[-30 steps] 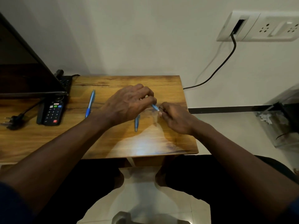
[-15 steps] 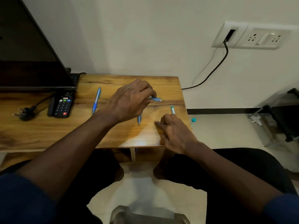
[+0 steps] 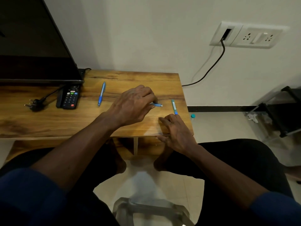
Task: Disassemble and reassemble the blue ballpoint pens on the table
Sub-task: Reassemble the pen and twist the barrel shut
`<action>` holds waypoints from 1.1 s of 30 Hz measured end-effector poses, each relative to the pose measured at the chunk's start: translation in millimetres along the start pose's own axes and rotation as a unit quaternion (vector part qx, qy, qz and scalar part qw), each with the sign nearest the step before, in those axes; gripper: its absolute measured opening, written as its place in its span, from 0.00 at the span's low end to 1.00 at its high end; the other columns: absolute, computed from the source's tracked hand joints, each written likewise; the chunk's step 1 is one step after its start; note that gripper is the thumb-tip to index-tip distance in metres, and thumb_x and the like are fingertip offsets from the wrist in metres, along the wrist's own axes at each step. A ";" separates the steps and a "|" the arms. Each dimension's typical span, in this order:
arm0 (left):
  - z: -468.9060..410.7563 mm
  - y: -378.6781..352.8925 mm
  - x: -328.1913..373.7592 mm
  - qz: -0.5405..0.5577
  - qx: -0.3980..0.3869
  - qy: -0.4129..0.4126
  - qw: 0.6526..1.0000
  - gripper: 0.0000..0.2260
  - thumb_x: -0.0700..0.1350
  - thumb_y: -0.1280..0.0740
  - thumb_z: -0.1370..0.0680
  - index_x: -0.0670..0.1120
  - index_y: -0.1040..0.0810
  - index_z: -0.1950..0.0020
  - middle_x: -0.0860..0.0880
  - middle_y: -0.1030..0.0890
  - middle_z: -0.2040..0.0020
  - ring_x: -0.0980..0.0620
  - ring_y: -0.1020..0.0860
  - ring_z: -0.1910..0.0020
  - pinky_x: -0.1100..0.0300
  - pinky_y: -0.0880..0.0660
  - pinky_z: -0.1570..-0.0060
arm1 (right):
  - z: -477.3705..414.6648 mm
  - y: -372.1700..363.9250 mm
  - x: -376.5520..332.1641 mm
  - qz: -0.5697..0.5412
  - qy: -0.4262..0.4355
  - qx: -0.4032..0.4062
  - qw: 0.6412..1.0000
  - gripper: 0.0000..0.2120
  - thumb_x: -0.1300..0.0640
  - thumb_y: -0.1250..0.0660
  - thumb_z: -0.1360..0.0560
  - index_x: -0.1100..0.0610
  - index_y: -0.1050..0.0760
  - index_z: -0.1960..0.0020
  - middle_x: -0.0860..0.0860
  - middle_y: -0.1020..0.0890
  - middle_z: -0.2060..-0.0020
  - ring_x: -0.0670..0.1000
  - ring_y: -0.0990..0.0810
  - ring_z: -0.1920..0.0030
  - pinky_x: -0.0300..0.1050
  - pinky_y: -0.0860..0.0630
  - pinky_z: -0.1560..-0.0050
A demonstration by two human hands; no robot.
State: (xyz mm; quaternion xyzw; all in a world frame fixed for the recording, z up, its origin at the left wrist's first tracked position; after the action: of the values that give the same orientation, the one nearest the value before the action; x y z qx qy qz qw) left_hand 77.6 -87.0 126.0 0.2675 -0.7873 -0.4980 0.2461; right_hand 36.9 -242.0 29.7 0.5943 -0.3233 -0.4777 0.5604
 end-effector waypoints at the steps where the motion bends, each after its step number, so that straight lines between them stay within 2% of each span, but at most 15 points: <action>1: 1.7 0.3 -1.0 0.001 -0.001 0.006 1.000 0.11 0.48 0.33 0.19 0.47 0.21 0.37 0.46 0.20 0.42 0.48 0.23 0.45 0.54 0.24 0.53 | -0.3 0.6 -0.2 0.010 0.003 -0.002 1.000 0.35 0.36 0.35 0.22 0.49 0.38 0.20 0.52 0.33 0.32 0.51 0.35 0.34 0.47 0.30 0.34; 10: 16.6 -6.9 9.1 -0.011 -0.012 0.010 1.000 0.11 0.48 0.32 0.19 0.48 0.21 0.38 0.47 0.20 0.43 0.48 0.22 0.46 0.52 0.23 0.53 | 18.7 -8.0 -3.6 -0.064 -0.003 0.071 0.995 0.23 0.45 0.34 0.19 0.52 0.26 0.27 0.49 0.30 0.35 0.49 0.34 0.33 0.47 0.26 0.35; 15: 20.2 -16.3 18.2 -0.023 -0.027 -0.014 0.999 0.11 0.49 0.33 0.19 0.47 0.20 0.38 0.47 0.20 0.44 0.48 0.21 0.45 0.52 0.22 0.48 | 22.4 -7.3 2.6 -0.109 0.016 0.103 0.989 0.16 0.49 0.32 0.19 0.53 0.18 0.35 0.49 0.26 0.40 0.48 0.30 0.37 0.44 0.24 0.42; 19: 23.8 -22.5 22.1 -0.026 -0.034 -0.021 0.999 0.11 0.48 0.31 0.19 0.47 0.20 0.38 0.46 0.19 0.44 0.48 0.21 0.46 0.53 0.23 0.49 | 24.8 -10.3 -0.8 -0.085 0.038 0.123 0.988 0.13 0.49 0.33 0.19 0.52 0.18 0.38 0.48 0.25 0.41 0.46 0.28 0.40 0.41 0.23 0.47; 25: 24.9 -29.2 25.3 -0.023 -0.053 -0.014 0.998 0.12 0.49 0.33 0.19 0.48 0.20 0.37 0.47 0.20 0.42 0.48 0.22 0.45 0.53 0.23 0.49 | 29.3 -6.2 -5.4 -0.066 0.065 0.170 0.981 0.07 0.54 0.29 0.22 0.55 0.16 0.47 0.50 0.19 0.46 0.50 0.23 0.43 0.48 0.19 0.54; 30: 23.4 -27.3 23.7 -0.024 -0.051 -0.005 0.998 0.11 0.49 0.32 0.19 0.48 0.20 0.38 0.47 0.20 0.43 0.48 0.22 0.46 0.54 0.24 0.49 | 31.9 -4.6 -9.3 -0.010 0.114 0.194 0.974 0.07 0.54 0.30 0.22 0.54 0.15 0.47 0.51 0.17 0.46 0.52 0.21 0.42 0.46 0.19 0.56; 33: 23.1 -25.4 19.5 -0.016 -0.050 0.007 0.999 0.11 0.48 0.32 0.19 0.47 0.20 0.38 0.47 0.19 0.44 0.48 0.22 0.47 0.54 0.24 0.50 | 30.4 -4.3 -11.0 0.015 0.135 0.183 0.974 0.08 0.55 0.31 0.22 0.55 0.16 0.45 0.52 0.17 0.45 0.54 0.20 0.42 0.49 0.18 0.58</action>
State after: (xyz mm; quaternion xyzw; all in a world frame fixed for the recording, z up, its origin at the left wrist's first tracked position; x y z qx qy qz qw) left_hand 52.6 -94.0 96.3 0.2708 -0.7551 -0.5392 0.2565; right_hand 4.3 -242.0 30.4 0.7410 -0.3348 -0.3175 0.4878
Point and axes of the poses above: each hand's wrist, its own z-axis away from the middle knuckle, its own y-axis out of the back of the hand, x = y × z, the point moved 7 cm from there along -z, towards the middle knuckle
